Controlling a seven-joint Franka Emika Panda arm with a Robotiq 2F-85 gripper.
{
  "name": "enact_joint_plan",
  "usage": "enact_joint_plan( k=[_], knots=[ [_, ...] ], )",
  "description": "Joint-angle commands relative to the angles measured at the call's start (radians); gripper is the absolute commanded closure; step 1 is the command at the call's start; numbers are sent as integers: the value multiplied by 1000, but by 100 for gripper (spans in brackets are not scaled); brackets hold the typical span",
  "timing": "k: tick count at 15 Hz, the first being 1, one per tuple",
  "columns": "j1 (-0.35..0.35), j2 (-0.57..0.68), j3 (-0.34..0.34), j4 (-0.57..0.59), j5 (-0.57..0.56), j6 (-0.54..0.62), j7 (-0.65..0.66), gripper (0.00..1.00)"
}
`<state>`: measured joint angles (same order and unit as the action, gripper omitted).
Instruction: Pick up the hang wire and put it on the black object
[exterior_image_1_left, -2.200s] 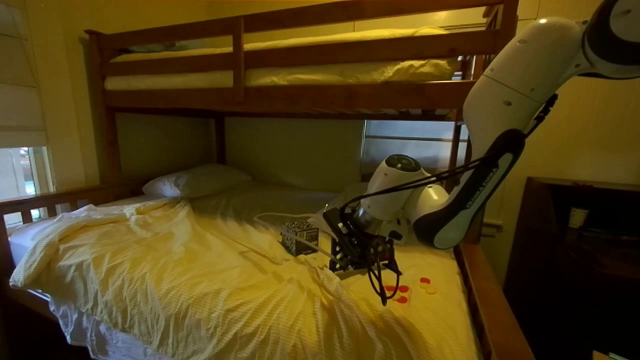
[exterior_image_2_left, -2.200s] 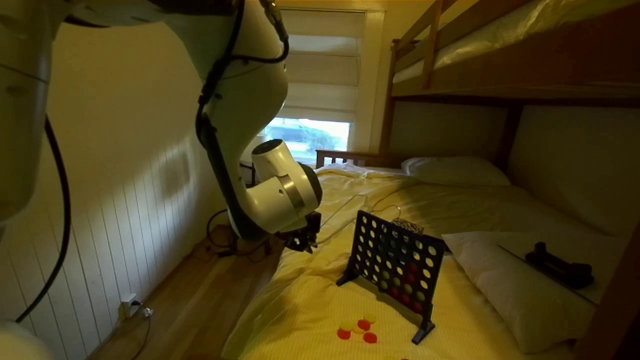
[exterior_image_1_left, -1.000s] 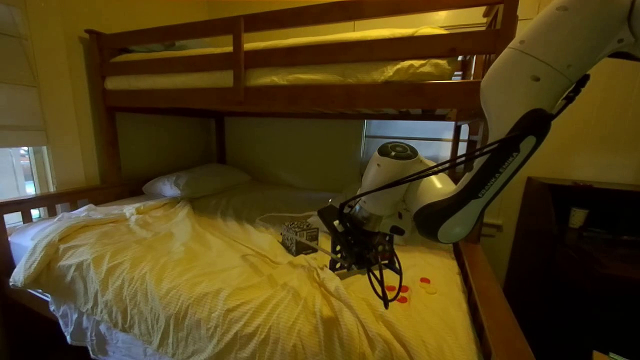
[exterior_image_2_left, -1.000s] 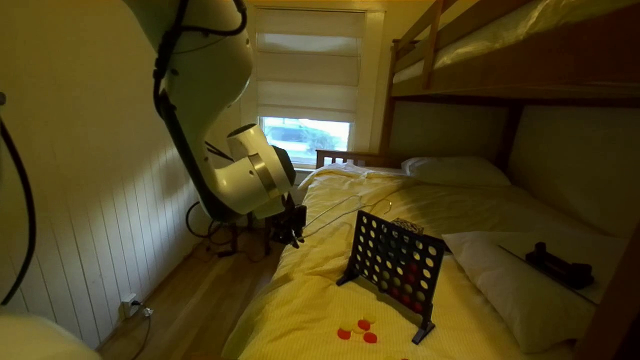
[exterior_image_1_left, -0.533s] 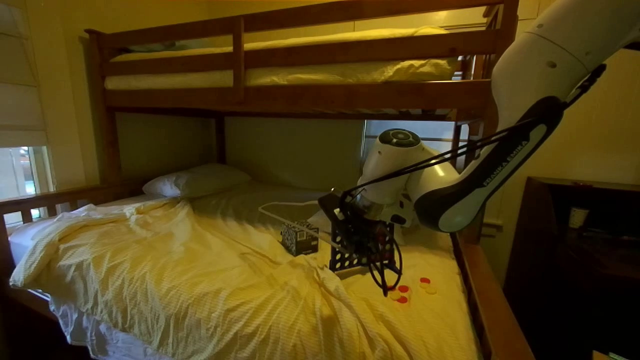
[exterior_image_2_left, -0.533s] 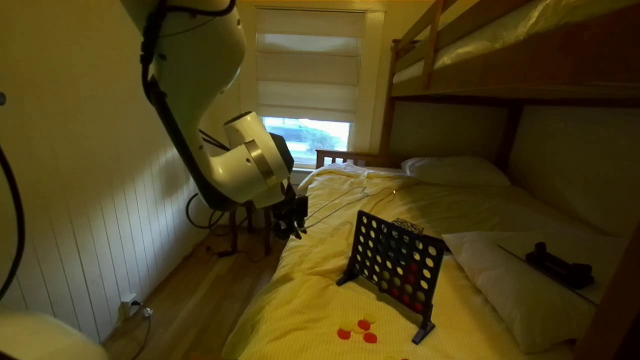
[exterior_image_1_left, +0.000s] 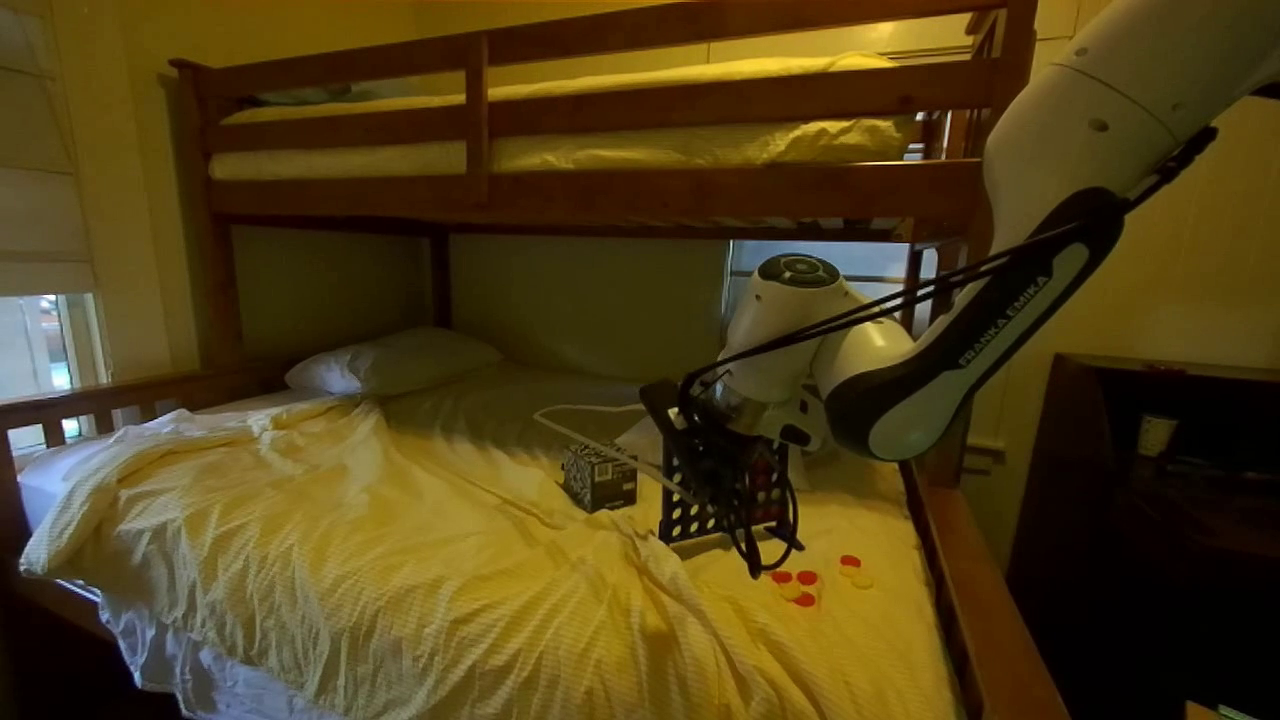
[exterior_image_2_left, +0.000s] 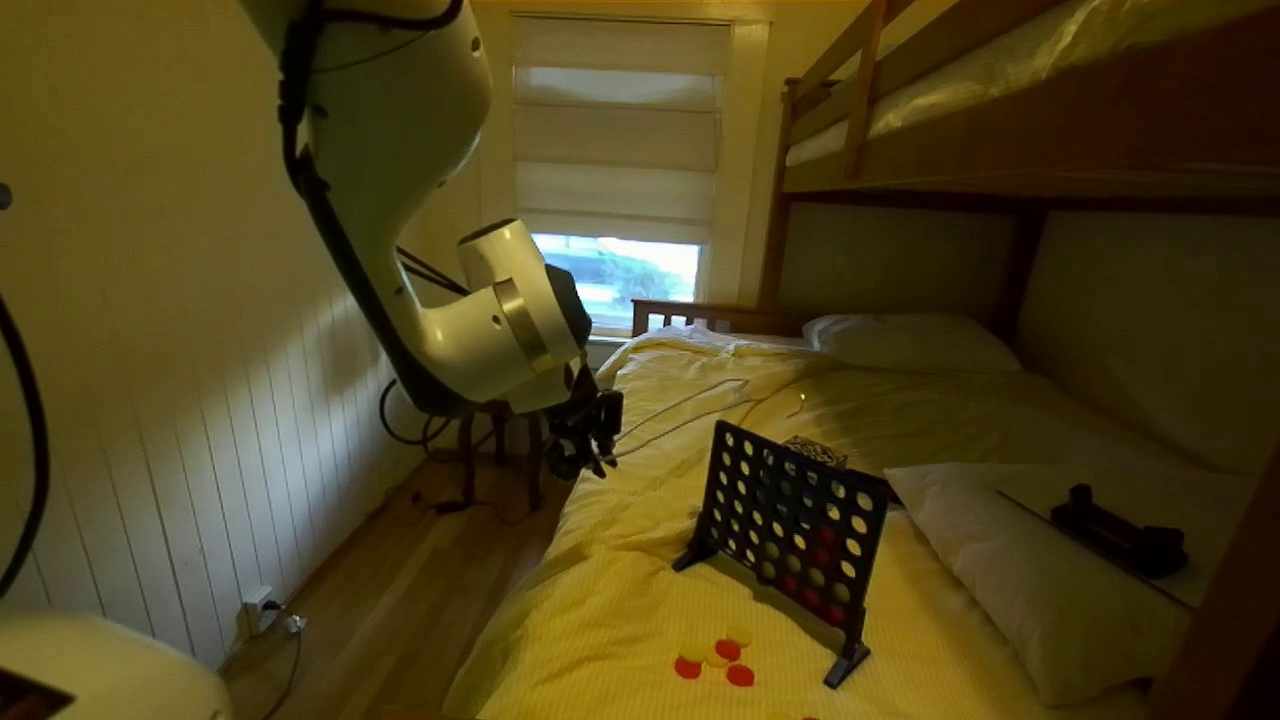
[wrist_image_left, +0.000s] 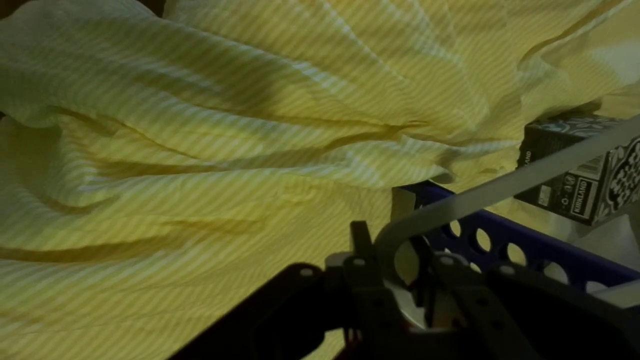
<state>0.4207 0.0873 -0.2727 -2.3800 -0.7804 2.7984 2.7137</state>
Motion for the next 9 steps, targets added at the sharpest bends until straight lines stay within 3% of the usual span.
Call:
enact_joint_plan(
  k=[1, 9],
  knots=[
    [58, -20, -47, -23, 60, 9, 31, 95],
    [180, 8, -177, -34, 158, 85, 30, 95]
  ],
)
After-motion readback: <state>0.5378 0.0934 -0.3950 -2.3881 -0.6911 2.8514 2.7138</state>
